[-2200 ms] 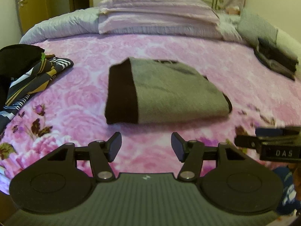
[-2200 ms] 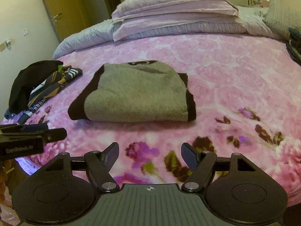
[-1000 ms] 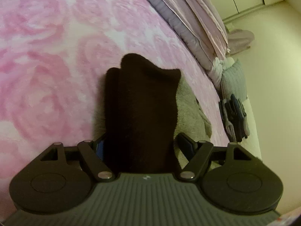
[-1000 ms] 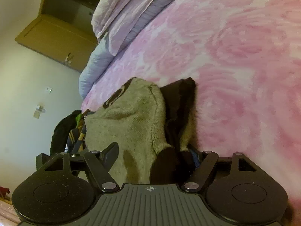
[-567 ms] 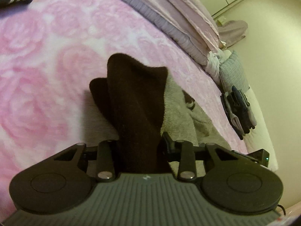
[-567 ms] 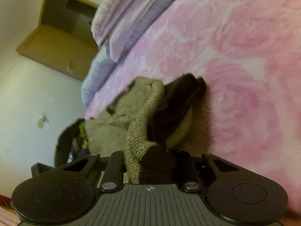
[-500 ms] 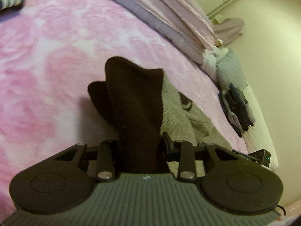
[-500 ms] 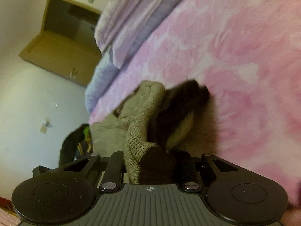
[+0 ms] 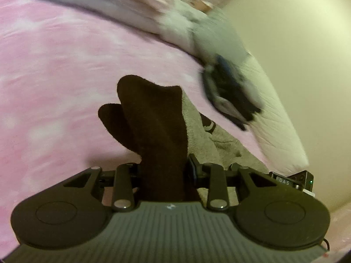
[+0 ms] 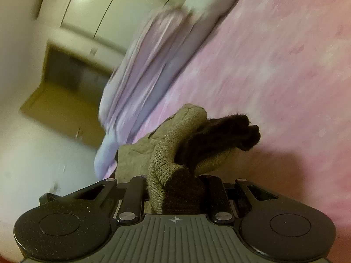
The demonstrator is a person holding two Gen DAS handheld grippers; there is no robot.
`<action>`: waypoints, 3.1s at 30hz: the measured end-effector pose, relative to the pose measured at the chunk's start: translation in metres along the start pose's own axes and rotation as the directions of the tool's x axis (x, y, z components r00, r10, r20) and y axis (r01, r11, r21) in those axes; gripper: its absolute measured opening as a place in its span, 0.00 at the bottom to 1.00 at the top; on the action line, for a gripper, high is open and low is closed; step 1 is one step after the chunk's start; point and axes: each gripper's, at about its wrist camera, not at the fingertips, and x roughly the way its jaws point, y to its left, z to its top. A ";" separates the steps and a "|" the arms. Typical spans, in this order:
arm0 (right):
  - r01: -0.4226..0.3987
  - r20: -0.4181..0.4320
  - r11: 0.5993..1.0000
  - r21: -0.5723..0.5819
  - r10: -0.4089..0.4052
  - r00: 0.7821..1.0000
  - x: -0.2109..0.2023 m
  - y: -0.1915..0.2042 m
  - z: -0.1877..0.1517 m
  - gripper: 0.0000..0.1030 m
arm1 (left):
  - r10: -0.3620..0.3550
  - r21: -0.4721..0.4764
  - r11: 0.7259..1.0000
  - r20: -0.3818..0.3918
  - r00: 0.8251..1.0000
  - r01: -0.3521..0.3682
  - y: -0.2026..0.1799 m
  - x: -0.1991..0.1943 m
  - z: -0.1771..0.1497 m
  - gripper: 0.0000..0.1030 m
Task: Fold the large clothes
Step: 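Carry the folded sweater with both grippers toward the clothes stack by the pillows, then lower the sweater onto the clothes stack and open both grippers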
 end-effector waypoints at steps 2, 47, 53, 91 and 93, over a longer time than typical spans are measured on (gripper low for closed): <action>0.036 0.040 0.999 0.036 -0.037 0.998 -0.036 0.011 0.025 0.16 | -0.040 0.018 0.999 -0.037 0.998 0.041 -0.042 0.017 0.025 0.28; 0.181 0.126 0.983 0.003 -0.180 0.976 -0.114 -0.229 0.564 0.37 | 0.063 0.054 0.996 0.087 0.994 -0.068 -0.299 0.485 0.268 0.21; 0.558 0.324 0.828 -0.065 -0.511 0.796 -0.158 -0.177 0.567 0.48 | 0.165 0.097 0.977 0.224 0.960 -0.191 -0.322 0.451 0.298 0.18; 0.610 0.236 0.543 -0.578 -0.604 0.761 -0.098 -0.108 0.468 0.42 | 0.358 0.412 0.823 0.159 0.920 -0.392 -0.399 0.477 0.213 0.40; 0.604 0.225 0.594 -0.532 -0.588 0.777 -0.116 -0.099 0.470 0.42 | 0.383 0.414 0.811 0.160 0.910 -0.414 -0.411 0.467 0.214 0.35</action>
